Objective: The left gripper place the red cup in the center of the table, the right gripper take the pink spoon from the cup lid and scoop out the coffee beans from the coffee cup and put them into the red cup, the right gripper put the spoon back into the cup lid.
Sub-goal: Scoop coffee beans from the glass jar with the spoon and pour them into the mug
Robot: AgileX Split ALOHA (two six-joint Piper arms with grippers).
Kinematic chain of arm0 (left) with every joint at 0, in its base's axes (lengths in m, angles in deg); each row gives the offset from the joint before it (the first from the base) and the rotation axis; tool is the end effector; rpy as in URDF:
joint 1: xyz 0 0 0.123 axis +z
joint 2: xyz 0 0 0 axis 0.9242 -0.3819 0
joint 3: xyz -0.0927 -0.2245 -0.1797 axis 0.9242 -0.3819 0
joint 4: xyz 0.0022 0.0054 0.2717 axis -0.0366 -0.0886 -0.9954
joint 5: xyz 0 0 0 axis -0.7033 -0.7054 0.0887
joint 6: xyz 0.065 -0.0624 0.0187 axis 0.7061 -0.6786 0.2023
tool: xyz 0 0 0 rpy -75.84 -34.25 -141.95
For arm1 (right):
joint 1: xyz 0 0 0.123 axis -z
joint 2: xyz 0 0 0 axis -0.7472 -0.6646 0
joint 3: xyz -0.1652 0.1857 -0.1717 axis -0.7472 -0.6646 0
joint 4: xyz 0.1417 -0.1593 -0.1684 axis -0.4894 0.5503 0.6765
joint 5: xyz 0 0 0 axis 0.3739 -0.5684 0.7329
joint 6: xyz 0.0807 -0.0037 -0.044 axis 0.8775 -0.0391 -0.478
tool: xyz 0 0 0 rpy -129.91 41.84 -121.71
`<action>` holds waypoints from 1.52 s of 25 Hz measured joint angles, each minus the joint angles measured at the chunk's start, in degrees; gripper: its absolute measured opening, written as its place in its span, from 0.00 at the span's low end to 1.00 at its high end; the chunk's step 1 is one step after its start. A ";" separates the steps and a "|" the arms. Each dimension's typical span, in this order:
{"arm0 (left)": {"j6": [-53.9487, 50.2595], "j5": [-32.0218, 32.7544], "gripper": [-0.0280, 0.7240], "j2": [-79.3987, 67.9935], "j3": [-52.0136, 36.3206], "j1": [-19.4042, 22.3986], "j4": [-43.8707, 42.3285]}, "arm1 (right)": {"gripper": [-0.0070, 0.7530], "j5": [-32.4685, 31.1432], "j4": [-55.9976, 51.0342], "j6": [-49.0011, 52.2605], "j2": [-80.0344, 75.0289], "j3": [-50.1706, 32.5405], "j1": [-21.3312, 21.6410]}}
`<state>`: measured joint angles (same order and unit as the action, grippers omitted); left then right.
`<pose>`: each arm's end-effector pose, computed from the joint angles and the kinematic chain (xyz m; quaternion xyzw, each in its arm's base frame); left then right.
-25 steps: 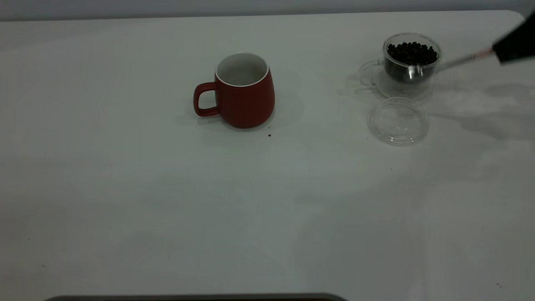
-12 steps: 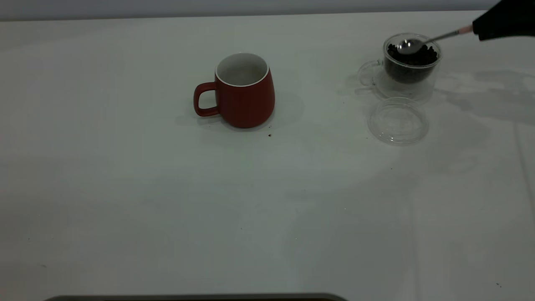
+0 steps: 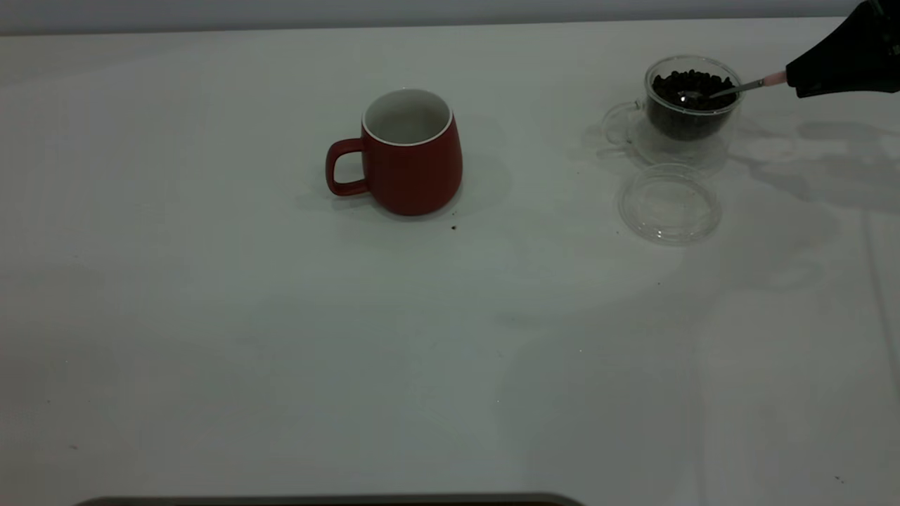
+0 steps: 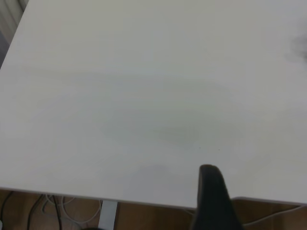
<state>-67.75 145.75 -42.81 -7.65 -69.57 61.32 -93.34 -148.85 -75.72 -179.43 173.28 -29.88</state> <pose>-0.0085 0.0094 0.2772 -0.0471 0.8692 0.0136 0.4920 0.4502 -0.0794 0.0452 0.0399 0.9132 0.3656 0.1757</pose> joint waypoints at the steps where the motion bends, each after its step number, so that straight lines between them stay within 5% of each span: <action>1: 0.00 0.00 0.75 0.00 0.00 0.00 0.00 | 0.14 -0.18 0.00 0.31 -0.07 0.00 0.00; 12: 0.13 0.00 0.75 0.00 0.00 0.00 0.00 | 0.14 -2.95 -0.29 7.93 -0.07 0.00 3.19; 38: 0.08 0.00 0.75 0.00 0.00 0.00 0.00 | 0.14 -11.47 -8.76 8.21 -4.38 0.07 6.75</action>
<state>-67.67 145.75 -42.81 -7.65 -69.57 61.32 -104.81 -157.61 -67.51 -183.82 173.35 -23.14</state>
